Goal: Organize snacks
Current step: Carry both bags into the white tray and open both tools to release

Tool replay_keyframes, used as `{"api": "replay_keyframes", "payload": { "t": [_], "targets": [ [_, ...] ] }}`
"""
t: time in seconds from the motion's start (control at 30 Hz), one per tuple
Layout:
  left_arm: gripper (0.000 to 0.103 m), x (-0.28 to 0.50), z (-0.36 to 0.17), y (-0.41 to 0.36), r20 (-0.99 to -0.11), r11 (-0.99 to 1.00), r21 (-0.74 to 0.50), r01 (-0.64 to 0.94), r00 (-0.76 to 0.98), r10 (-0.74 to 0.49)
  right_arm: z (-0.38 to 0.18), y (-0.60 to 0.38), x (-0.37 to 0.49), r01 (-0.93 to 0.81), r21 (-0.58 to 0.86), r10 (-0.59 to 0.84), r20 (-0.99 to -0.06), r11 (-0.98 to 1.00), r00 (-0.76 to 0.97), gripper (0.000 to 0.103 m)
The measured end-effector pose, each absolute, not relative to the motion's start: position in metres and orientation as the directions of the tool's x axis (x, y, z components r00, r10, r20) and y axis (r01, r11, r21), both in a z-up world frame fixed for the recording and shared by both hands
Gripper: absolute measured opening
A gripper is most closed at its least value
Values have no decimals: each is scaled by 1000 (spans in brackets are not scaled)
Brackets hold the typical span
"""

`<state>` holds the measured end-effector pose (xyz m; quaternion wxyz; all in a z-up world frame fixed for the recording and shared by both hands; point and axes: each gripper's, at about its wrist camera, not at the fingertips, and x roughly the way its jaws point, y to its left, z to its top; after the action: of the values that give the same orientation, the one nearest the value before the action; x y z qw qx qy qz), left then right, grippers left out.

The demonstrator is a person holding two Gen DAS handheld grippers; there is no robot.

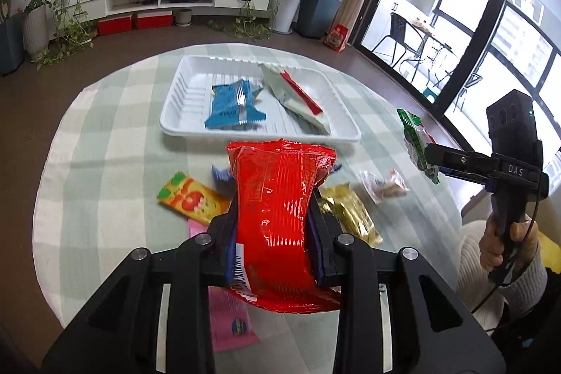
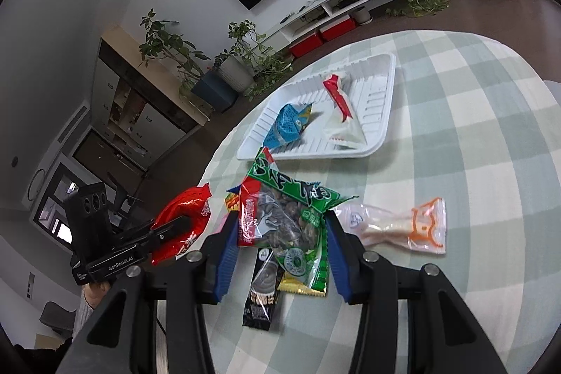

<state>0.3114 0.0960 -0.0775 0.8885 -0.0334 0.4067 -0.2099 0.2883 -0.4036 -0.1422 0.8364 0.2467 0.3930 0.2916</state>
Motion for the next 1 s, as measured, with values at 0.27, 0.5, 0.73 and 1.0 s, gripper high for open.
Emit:
{"api": "replay_keyframes", "payload": {
  "t": [0.27, 0.5, 0.73, 1.0],
  "targets": [
    [29, 360, -71, 95, -695, 911, -247, 329, 595, -403, -138, -402, 337, -287, 634, 669, -516, 718, 535, 49],
    [29, 404, -71, 96, -695, 920, -244, 307, 606, -387, -141, -399, 380, -272, 631, 658, -525, 726, 539, 49],
    [29, 442, -75, 98, -697, 929, -241, 282, 616, -368, -144, -393, 409, -268, 616, 645, -540, 741, 541, 49],
    [29, 476, -85, 97, -714, 943, -216, 255, 617, -330, -146, -387, 437, -263, 593, 623, -554, 761, 552, 49]
  ]
}}
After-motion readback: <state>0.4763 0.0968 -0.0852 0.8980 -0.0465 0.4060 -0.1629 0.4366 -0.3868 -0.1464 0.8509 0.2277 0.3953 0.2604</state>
